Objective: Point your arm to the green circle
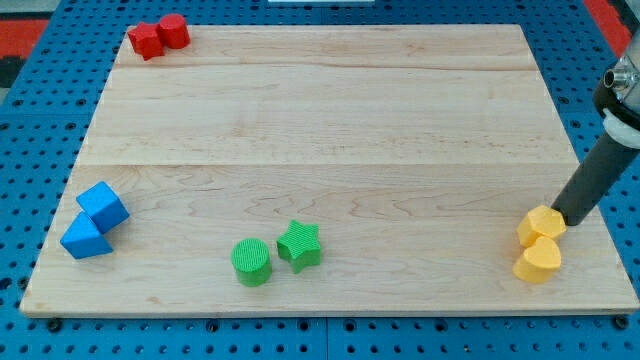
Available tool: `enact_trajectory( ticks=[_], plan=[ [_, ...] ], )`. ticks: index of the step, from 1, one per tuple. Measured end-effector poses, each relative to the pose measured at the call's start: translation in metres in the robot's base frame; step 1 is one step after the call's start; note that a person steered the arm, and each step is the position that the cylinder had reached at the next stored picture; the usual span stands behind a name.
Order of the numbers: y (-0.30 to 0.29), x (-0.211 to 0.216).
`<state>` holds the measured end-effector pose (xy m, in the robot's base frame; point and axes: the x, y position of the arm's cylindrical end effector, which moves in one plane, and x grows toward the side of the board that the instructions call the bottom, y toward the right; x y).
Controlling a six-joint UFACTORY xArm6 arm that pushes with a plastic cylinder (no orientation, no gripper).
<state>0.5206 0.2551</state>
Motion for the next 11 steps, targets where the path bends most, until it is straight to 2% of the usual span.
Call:
enact_trajectory(
  ticks=[3, 4, 5, 7, 8, 9, 11],
  plan=[
    [-0.010, 0.001],
    [0.000, -0.025],
    [-0.050, -0.060],
    [-0.305, -0.076],
    [-0.347, -0.054],
    [-0.386, -0.009],
    [-0.387, 0.070]
  ],
)
